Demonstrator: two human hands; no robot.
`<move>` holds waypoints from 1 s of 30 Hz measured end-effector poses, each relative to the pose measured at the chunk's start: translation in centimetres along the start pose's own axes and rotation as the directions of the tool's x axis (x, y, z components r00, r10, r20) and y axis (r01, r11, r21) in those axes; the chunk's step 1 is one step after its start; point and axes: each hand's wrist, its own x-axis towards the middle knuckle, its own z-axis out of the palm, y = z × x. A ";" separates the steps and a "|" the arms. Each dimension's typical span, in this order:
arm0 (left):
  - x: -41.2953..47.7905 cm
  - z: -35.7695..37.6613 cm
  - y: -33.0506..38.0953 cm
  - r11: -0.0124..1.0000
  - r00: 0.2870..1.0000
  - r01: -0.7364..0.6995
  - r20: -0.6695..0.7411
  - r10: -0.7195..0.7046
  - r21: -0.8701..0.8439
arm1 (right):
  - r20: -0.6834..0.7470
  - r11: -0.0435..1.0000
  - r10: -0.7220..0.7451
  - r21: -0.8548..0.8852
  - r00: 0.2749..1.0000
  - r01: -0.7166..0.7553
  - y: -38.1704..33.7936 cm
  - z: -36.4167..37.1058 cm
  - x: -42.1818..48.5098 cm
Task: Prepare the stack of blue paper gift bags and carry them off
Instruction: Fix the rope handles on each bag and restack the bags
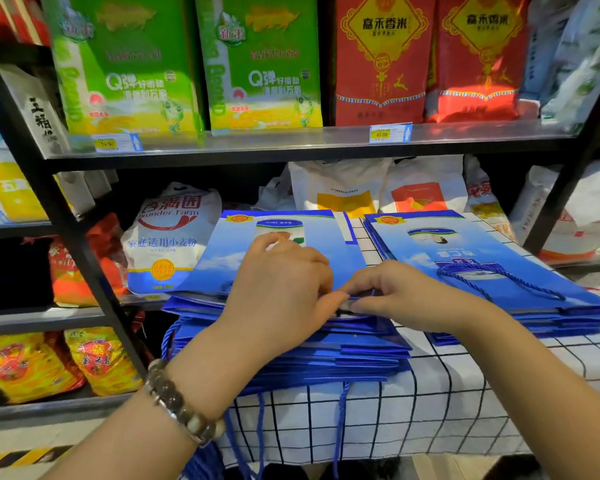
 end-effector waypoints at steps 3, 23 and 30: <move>0.5 -0.4 0.9 0.995 0.998 0.005 0.058 -0.011 0.097 | -0.039 1.000 0.012 0.017 0.999 -0.012 -0.1 -0.2 0.0; -0.1 -0.4 2.1 0.998 0.953 0.041 0.298 -0.053 0.045 | -0.259 0.994 0.022 -0.098 0.966 -0.049 -0.7 0.5 -0.9; -0.2 -1.1 0.7 0.860 0.919 0.374 0.264 -0.293 -0.346 | -0.393 0.977 -0.058 -0.211 0.917 -0.028 -0.6 1.8 -2.6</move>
